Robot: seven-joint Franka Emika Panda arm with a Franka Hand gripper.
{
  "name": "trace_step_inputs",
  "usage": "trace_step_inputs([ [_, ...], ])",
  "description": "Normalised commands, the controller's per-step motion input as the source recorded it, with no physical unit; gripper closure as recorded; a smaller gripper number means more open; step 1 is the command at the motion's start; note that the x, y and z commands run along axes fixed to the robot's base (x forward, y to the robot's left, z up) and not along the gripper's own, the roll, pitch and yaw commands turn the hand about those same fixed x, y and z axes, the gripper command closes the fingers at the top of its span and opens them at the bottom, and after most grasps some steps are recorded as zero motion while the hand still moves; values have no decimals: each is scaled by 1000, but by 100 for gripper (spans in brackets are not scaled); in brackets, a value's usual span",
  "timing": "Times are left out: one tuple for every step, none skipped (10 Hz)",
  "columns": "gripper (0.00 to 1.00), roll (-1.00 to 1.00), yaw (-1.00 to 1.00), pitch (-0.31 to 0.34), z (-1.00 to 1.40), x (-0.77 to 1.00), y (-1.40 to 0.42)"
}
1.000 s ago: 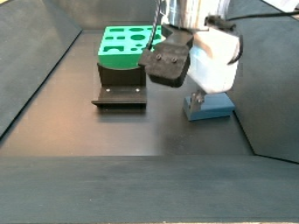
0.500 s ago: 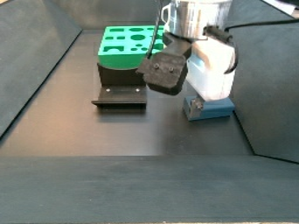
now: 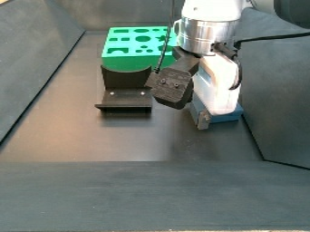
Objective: Pick up the rectangle object. Move up. Place the rectangle object on the fixture. Regrasp the rectangle object. Move to above the board. Insert the rectangle object.
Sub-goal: Pick up the rectangle object.
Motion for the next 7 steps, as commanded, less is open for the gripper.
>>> trace_step_inputs([
  [0, -449, -246, -163, -191, -120, 20],
  [0, -440, -223, -176, -217, -160, 23],
  [0, -391, -211, -174, -317, -157, 9],
  [0, -374, -203, -163, -363, -171, 9],
  [0, -339, -211, -156, -431, -177, 0],
  [0, -336, -203, -164, -437, -183, 0],
  [0, -287, 0, -141, -314, 0, 54],
])
